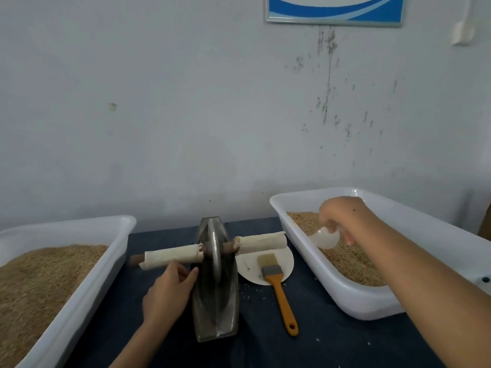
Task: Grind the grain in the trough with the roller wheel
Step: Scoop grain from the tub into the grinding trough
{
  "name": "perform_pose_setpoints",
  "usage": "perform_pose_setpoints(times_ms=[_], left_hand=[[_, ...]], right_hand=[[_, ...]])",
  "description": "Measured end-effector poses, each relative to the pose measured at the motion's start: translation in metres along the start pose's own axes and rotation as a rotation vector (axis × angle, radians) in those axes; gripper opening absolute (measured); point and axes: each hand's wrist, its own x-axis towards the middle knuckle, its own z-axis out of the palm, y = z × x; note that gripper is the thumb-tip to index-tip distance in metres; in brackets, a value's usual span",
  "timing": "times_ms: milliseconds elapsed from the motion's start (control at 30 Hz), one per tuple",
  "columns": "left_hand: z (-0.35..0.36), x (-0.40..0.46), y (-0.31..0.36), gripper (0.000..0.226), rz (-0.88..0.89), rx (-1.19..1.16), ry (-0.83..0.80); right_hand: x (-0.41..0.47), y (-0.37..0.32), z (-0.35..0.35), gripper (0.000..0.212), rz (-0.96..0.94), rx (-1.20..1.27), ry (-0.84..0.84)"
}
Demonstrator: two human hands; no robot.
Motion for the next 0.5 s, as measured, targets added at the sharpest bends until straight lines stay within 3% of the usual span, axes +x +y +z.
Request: perform_pose_setpoints(times_ms=[200,367,500], left_hand=[[0.003,-0.004,0.001,0.027,-0.027,-0.052,-0.043],[0.000,-0.006,0.003,0.025,-0.002,-0.056,0.001],[-0.001,-0.006,0.002,0.027,0.014,-0.056,0.013]], right_hand=[[0.026,-0.022,0.014,0.038,-0.036,0.079,0.033],[0.060,-0.034,0.040,0.012,-0.091,0.192,0.140],[0.070,-0.036,0.050,0.019,-0.099,0.300,0.133]])
